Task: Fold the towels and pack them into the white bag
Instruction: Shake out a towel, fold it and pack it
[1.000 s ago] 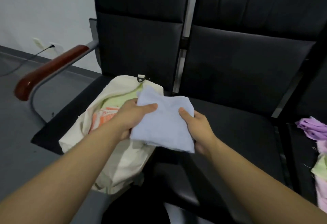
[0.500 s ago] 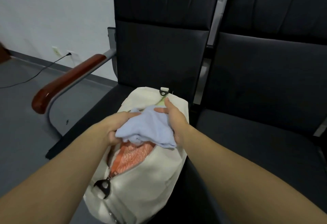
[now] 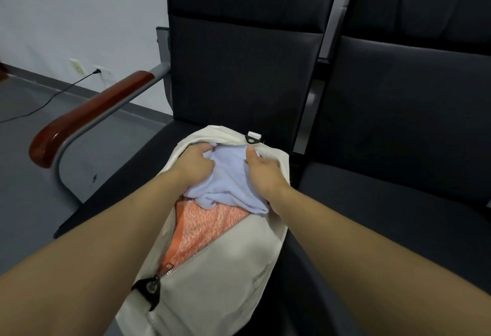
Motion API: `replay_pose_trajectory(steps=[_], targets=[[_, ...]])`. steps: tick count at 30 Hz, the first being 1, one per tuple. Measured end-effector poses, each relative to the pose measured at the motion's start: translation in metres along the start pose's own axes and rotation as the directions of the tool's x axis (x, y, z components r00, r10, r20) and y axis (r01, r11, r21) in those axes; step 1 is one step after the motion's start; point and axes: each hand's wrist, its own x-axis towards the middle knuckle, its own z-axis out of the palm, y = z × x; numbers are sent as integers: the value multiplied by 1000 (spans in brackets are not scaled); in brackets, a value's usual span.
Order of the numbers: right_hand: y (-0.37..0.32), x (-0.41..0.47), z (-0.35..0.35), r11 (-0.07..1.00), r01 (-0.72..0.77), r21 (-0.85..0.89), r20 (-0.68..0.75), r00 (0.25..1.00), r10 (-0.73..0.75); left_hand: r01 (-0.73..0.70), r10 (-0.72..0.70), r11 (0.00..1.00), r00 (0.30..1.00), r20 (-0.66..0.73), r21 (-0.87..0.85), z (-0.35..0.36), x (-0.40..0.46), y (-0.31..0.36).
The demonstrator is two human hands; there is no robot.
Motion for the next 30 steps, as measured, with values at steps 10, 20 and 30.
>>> replay_pose_trajectory(steps=[10, 20, 30], targets=[[-12, 6, 27, 947, 166, 276, -211, 971, -109, -152, 168, 955, 985, -42, 256, -5, 36, 11], [6, -1, 17, 937, 264, -230, -185, 933, -308, 6, -36, 988, 981, 190, 157, -15, 47, -16], [-2, -33, 10, 897, 316, -310, 193, 945, -266, -145, 80, 556, 989, 122, 819, 17, -1, 5]])
